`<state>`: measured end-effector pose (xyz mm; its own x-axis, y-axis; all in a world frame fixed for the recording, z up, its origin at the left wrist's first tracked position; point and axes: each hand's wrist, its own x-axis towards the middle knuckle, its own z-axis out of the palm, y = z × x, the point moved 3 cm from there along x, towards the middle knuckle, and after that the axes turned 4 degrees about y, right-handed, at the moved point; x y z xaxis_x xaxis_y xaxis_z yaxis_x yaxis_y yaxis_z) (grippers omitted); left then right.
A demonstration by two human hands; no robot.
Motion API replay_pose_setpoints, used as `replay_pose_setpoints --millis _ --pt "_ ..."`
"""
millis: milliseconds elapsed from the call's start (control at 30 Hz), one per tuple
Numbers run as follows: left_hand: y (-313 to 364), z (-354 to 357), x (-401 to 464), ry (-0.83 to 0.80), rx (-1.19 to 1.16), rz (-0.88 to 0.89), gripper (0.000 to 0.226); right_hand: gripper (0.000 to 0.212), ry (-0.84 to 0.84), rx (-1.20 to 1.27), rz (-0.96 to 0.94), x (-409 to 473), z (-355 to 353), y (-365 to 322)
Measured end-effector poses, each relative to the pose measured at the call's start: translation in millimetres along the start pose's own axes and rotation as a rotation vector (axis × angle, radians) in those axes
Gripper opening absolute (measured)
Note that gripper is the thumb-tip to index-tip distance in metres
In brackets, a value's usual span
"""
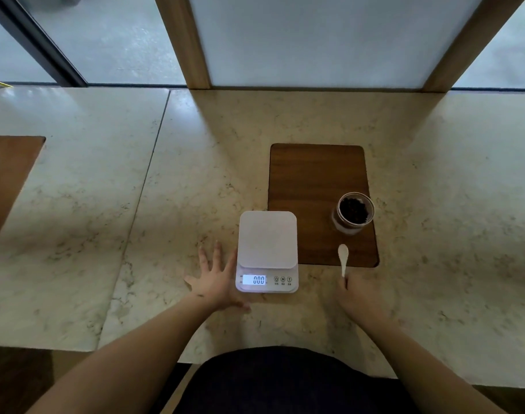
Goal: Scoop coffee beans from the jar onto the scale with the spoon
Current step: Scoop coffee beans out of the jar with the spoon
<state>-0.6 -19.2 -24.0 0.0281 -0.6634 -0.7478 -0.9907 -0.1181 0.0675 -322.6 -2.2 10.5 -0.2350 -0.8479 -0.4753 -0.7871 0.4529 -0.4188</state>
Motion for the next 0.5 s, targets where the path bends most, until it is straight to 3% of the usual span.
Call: replay_pose_setpoints --millis 133,333,433,500 --pt "2 0 2 -0.031 0.003 -0.018 0.153 0.028 -0.032 0.141 -0.062 -13 -10 -12" --pt "5 3 9 -0.090 0.009 -0.080 0.154 0.025 0.221 0.287 -0.222 -5 -74 -33" --pt "2 3 7 -0.091 0.023 -0.076 0.154 0.032 0.352 0.261 -0.182 17 -98 -32" --pt "0 2 4 -0.093 0.022 -0.074 0.154 0.032 0.332 0.187 -0.113 31 -104 -31"
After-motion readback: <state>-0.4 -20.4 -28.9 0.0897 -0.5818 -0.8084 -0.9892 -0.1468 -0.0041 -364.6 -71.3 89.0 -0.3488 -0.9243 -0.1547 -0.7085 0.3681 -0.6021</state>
